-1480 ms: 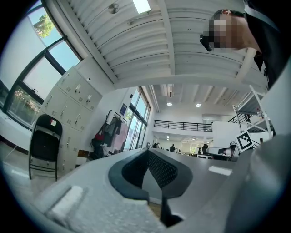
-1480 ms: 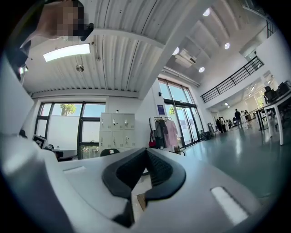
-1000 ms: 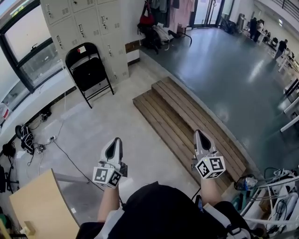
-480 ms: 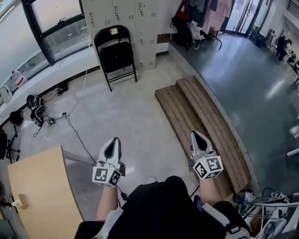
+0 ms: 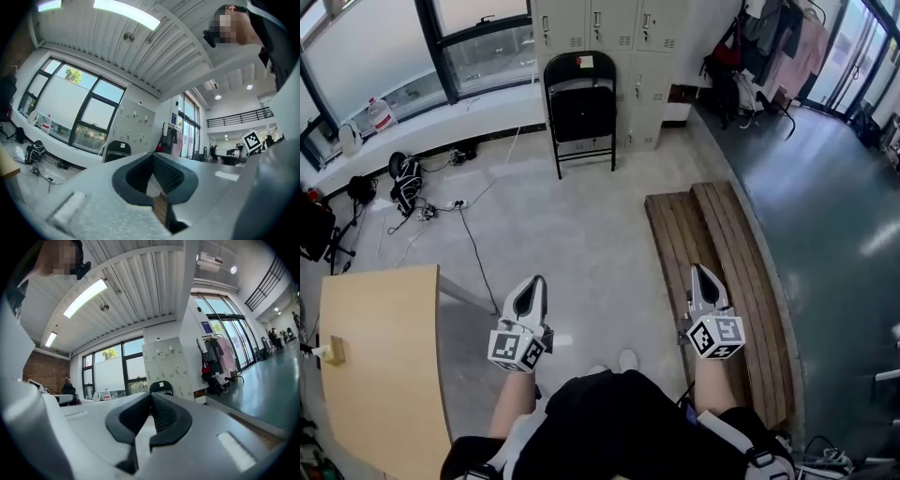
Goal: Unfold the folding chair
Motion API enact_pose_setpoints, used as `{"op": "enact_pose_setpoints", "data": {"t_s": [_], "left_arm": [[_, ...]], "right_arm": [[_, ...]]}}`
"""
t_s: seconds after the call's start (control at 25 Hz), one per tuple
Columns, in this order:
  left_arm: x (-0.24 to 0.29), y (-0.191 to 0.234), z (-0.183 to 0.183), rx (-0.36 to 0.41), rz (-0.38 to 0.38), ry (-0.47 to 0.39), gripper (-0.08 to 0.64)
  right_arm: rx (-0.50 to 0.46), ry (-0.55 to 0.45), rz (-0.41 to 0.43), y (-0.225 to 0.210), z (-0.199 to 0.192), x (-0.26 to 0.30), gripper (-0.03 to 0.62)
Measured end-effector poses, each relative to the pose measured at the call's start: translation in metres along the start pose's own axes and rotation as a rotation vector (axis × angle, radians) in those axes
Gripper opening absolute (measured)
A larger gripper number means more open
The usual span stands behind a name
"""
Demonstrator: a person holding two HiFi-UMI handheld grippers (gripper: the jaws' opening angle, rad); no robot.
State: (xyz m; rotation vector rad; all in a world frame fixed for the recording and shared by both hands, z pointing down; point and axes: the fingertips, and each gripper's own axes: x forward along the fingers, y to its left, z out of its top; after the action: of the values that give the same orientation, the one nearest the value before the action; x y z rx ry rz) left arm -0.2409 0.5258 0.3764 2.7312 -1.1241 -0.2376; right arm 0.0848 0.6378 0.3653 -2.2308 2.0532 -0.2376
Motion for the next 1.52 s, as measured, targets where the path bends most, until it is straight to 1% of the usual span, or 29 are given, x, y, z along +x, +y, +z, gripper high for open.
{"op": "enact_pose_setpoints", "data": {"t_s": [0.08, 0.16, 0.32, 0.48, 0.6, 0.8, 1.0, 1.16, 1.24, 1.32, 1.44, 1.52], "left_arm": [[0.006, 0.001, 0.001, 0.004, 0.044, -0.02, 0.002], [0.015, -0.001, 0.001, 0.007, 0.069, -0.031, 0.002], [0.039, -0.016, 0.003, 0.005, 0.08, -0.055, 0.002], [0.065, -0.036, 0.003, -0.054, 0.087, -0.082, 0.002], [0.073, -0.05, -0.005, -0.085, 0.079, -0.094, 0.0], [0.083, -0.054, -0.005, -0.06, 0.118, -0.076, 0.0], [0.088, -0.037, -0.009, -0.03, 0.147, -0.077, 0.0], [0.092, -0.006, -0.005, -0.041, 0.233, -0.103, 0.002], [0.099, 0.012, -0.005, -0.043, 0.247, -0.109, 0.002], [0.107, 0.03, -0.006, -0.018, 0.238, -0.102, 0.002], [0.122, 0.055, 0.004, 0.059, 0.217, -0.091, 0.002], [0.13, 0.074, 0.009, 0.088, 0.215, -0.086, 0.002]], "right_arm": [[-0.002, 0.0, 0.01, -0.009, 0.001, 0.007, 0.006], [-0.012, -0.004, 0.019, -0.021, 0.005, 0.014, 0.006], [0.005, -0.026, 0.03, -0.049, 0.019, 0.024, 0.006], [-0.005, -0.045, 0.053, -0.072, 0.028, 0.03, 0.006], [0.0, -0.041, 0.066, -0.092, 0.024, 0.033, 0.006], [-0.005, -0.018, 0.073, -0.116, 0.019, 0.052, 0.006], [-0.039, -0.007, 0.13, -0.103, 0.016, 0.086, 0.006], [-0.056, -0.001, 0.176, -0.083, 0.015, 0.123, 0.006], [-0.067, 0.0, 0.193, -0.071, 0.014, 0.142, 0.006], [-0.079, -0.001, 0.2, -0.059, 0.014, 0.162, 0.006], [-0.081, -0.005, 0.199, -0.045, 0.014, 0.195, 0.006], [-0.075, 0.003, 0.193, -0.035, 0.009, 0.218, 0.006]]}}
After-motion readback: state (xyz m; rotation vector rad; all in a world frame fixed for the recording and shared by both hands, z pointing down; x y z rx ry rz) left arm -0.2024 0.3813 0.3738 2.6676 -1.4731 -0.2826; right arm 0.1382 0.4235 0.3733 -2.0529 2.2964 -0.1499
